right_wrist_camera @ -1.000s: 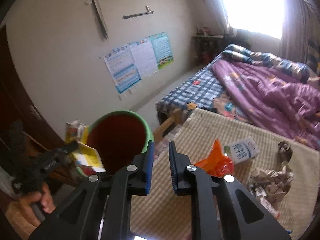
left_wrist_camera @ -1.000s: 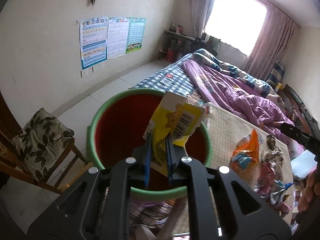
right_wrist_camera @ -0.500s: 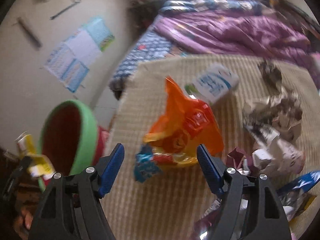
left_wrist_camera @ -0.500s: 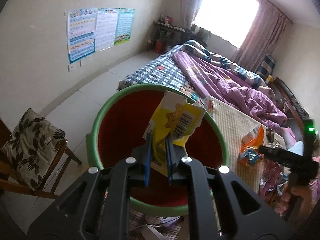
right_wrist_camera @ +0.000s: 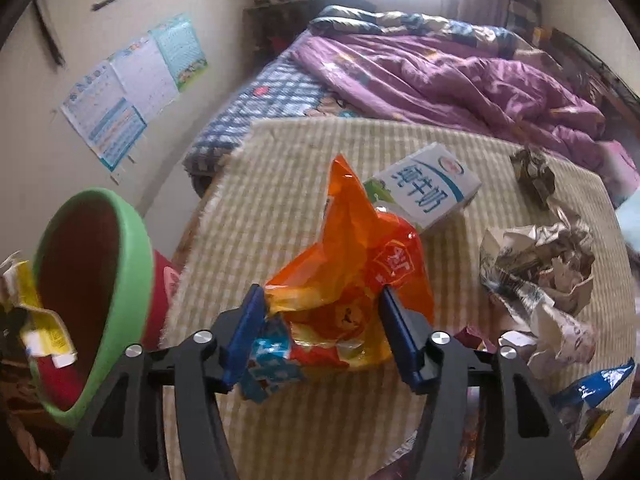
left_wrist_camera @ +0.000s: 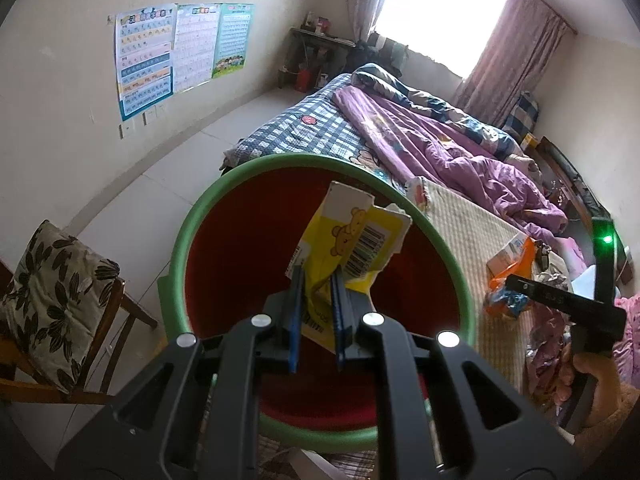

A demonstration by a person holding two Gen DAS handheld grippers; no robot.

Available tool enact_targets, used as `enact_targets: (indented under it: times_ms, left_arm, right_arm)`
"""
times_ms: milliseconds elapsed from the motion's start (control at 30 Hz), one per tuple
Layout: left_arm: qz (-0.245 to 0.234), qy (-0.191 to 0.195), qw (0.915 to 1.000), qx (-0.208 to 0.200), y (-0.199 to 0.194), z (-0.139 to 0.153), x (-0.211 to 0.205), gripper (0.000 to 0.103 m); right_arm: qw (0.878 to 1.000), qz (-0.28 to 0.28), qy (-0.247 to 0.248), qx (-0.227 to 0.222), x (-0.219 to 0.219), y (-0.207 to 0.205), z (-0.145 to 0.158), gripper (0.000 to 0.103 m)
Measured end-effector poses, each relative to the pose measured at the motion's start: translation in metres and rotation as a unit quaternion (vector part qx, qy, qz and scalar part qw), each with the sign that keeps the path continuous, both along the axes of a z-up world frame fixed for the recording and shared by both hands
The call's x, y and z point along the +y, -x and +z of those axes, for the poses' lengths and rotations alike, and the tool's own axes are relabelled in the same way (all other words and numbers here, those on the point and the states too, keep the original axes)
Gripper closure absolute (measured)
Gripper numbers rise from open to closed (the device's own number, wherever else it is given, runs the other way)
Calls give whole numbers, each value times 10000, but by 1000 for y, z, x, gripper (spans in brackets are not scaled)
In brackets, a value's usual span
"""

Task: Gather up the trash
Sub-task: 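Drop the yellow wrapper in the bin with the left gripper while the right drops the orange bag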

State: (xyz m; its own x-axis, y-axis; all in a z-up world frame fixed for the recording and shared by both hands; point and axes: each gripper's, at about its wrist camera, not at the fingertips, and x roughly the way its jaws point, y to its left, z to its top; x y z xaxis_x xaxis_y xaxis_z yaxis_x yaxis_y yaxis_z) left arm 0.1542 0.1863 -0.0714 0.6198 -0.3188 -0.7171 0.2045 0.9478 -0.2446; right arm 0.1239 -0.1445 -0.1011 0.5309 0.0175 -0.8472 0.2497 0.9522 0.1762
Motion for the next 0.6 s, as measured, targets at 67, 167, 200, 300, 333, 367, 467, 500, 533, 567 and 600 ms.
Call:
enact_targets:
  times_ms: [67, 167, 200, 300, 333, 367, 467, 500, 533, 567, 600]
  left_arm:
    - [-58, 10, 10000, -1, -2, -1, -2, 91]
    - [-135, -6, 9999, 9, -3, -3, -5, 91]
    - [-148, -17, 9999, 15, -4, -4, -5, 91]
    - [-157, -67, 9998, 66, -7, -8, -5, 91]
    - [-148, -101, 9998, 87, -7, -9, -4, 91]
    - [-135, -131, 9998, 105, -8, -10, -4, 91]
    - [-47, -199, 9996, 188, -9, -13, -2, 90]
    - [-13, -202, 9996, 198, -10, -14, -1, 88]
    - [7, -207, 9996, 208, -10, -15, 0, 85]
    - [10, -207, 9996, 208, -9, -15, 1, 81]
    - [25, -228, 9995, 200, -8, -15, 1, 73]
  right_arm:
    - [9998, 14, -48, -178, 3, 2, 11, 48]
    - [9979, 162, -191, -596, 13, 12, 38, 48]
    - [9963, 283, -277, -766, 20, 15, 50, 48]
    - [9898, 748, -373, -1154, 49, 17, 77, 48]
    - [9877, 883, -401, -1225, 58, 16, 83, 48]
    - [9846, 1085, -463, -1287, 71, 14, 88, 48]
    - [9778, 1562, -566, -1275, 105, 5, 89, 47]
    - [9764, 1693, -558, -1224, 115, 2, 87, 46]
    - [9754, 1774, -559, -1185, 122, 0, 84, 46]
    - [9741, 1877, -564, -1125, 130, -3, 80, 46]
    - [9732, 1961, -556, -1063, 137, -6, 76, 46]
